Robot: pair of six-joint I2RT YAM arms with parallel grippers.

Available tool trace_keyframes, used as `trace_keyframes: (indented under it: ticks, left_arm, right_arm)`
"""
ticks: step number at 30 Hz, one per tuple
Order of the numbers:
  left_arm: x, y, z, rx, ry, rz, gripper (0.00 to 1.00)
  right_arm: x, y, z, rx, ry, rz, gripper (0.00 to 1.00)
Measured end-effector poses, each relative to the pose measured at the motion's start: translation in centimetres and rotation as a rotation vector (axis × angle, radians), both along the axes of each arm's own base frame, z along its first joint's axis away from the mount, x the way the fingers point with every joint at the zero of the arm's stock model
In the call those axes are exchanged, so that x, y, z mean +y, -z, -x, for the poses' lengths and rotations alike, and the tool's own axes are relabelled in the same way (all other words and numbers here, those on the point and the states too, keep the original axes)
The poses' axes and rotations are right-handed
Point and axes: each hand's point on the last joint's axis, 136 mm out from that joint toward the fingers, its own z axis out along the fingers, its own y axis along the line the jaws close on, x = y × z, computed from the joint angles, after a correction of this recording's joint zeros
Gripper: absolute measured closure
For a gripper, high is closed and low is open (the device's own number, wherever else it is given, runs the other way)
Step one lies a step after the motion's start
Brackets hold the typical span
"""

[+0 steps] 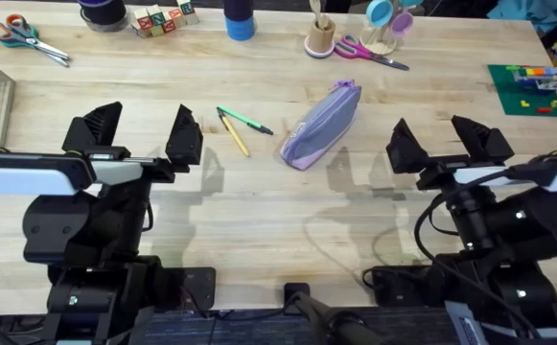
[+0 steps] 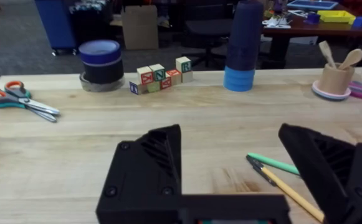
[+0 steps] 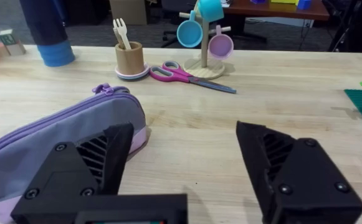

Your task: Unzip the bag, pick up the pens from the table one at a time and place them inside, then zip the bag closed.

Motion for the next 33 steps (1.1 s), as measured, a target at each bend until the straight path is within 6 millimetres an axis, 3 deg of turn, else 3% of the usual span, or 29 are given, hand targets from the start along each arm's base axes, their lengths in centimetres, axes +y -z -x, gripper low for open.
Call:
trace_keyframes:
  ticks: [15, 19, 26, 33]
  left_arm:
    - [0.0, -0.4, 0.0, -0.009, 0.0, -0.003, 0.007]
    - [0.0, -2.3, 0.5, -0.007, -0.001, -0.003, 0.007]
    - [0.1, -9.3, 1.5, 0.085, -0.005, -0.004, 0.007]
    - [0.1, -13.1, -0.5, 0.319, -0.003, -0.006, 0.007]
  right_arm:
    - [-0.1, -0.1, 0.0, -0.004, 0.007, 0.009, 0.006]
    - [-0.6, -0.7, 0.3, 0.025, 0.036, 0.014, 0.007]
    - [-1.5, -6.9, 1.4, 0.13, 0.079, 0.042, 0.006]
    - [-1.6, -12.4, 0.8, 0.293, 0.072, 0.072, 0.006]
